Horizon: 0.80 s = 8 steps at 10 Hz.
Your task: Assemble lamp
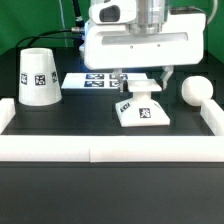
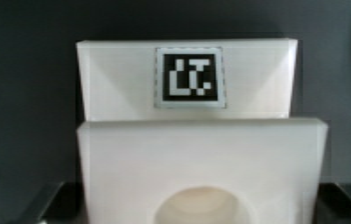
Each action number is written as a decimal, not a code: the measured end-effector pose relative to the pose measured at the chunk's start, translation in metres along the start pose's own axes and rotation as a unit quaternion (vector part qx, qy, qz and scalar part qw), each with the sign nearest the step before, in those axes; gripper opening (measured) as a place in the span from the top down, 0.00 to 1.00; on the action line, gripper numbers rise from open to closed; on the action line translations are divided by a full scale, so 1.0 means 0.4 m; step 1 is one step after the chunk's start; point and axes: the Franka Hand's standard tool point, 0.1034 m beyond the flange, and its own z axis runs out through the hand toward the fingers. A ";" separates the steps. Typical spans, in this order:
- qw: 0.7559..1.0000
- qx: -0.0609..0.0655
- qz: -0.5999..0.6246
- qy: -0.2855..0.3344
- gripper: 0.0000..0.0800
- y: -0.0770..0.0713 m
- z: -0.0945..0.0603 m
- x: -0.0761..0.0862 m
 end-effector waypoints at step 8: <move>0.999 0.006 0.022 0.039 0.33 -0.100 0.002 0.185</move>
Offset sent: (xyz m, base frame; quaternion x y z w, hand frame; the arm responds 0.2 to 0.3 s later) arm 0.0389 0.0199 -0.0099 -0.0093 -0.0074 0.0355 0.9993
